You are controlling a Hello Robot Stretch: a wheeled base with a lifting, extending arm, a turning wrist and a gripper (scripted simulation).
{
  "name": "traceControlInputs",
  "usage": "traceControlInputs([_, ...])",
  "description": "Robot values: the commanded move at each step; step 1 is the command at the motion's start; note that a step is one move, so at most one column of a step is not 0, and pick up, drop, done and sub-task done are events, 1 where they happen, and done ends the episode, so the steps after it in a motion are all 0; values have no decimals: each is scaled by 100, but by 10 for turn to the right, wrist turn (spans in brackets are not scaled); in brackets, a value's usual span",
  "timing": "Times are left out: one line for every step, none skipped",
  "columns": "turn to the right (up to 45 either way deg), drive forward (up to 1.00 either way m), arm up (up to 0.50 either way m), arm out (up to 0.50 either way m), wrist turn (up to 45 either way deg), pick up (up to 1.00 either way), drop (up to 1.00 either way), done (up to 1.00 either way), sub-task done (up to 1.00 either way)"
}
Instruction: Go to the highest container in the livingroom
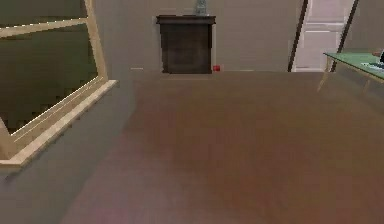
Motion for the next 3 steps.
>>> traceControlInputs([60, 0, 0, 0, 0, 0, 0, 0, 0])
traceControlInputs([0, 55, 0, 0, 0, 0, 0, 0, 0])
traceControlInputs([270, 0, 0, 0, 0, 0, 0, 0, 0])
